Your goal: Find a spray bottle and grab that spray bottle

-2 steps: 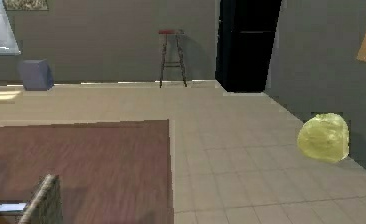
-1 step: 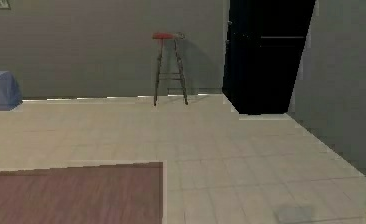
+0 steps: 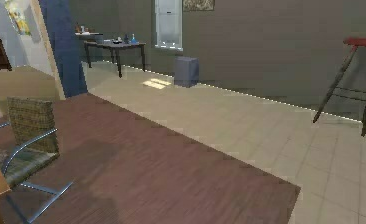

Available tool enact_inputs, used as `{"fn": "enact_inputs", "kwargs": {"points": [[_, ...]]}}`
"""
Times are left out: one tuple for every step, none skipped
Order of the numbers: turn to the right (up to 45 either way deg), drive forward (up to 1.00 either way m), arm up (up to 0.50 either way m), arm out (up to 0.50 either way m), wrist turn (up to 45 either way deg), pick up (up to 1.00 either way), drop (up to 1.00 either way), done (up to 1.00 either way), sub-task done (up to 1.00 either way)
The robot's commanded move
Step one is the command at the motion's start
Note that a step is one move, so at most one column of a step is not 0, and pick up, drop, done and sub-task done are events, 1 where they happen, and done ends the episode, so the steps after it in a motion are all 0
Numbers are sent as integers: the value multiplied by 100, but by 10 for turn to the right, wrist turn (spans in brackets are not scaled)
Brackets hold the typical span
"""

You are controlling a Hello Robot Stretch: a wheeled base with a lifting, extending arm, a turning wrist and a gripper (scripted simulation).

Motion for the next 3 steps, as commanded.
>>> {"fn": "enact_inputs", "kwargs": {"points": [[-120, 0, 0, 0, 0, 0, 0, 0, 0], [0, 100, 0, 0, 0, 0, 0, 0, 0], [0, 100, 0, 0, 0, 0, 0, 0, 0]]}}
